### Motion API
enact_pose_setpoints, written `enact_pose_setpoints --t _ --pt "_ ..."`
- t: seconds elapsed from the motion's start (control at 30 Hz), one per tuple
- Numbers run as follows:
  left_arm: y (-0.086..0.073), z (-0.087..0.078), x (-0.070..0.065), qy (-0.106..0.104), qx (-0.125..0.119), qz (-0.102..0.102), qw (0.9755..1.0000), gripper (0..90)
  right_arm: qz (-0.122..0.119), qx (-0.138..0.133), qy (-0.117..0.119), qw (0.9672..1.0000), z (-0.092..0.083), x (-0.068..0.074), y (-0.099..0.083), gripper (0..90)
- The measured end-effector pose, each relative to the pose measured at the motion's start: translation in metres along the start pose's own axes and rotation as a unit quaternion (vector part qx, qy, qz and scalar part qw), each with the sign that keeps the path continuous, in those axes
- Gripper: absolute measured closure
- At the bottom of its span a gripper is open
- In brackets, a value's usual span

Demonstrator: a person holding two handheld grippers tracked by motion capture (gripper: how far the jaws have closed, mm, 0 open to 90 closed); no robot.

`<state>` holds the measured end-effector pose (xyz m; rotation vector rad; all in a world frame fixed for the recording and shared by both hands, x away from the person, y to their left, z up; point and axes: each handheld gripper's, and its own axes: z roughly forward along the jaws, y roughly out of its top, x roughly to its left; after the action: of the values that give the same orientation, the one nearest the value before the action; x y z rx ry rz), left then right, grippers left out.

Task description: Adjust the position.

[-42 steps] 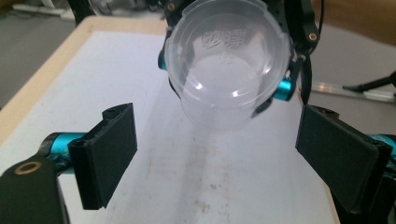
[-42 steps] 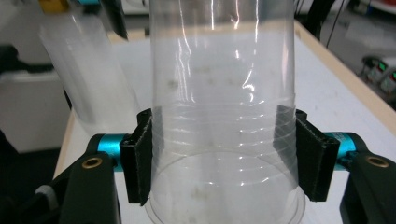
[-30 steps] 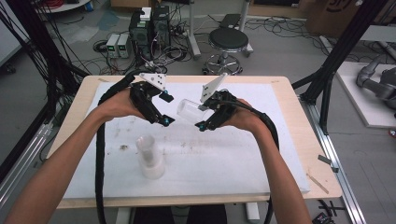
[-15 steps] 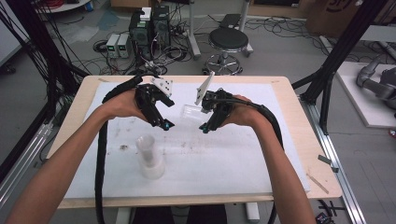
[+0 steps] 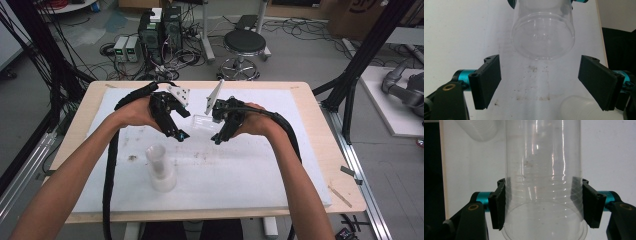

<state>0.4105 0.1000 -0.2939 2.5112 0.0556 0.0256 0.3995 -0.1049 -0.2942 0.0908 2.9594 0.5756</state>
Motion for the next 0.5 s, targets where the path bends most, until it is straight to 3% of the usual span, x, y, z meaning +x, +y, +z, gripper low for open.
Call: enact_pose_setpoints --t 0.5 --pt "0.0046 0.0034 -0.0001 -0.010 0.001 0.008 0.9999 25.4 -0.005 0.003 0.005 1.0000 0.0031 0.0027 0.0078 33.5"
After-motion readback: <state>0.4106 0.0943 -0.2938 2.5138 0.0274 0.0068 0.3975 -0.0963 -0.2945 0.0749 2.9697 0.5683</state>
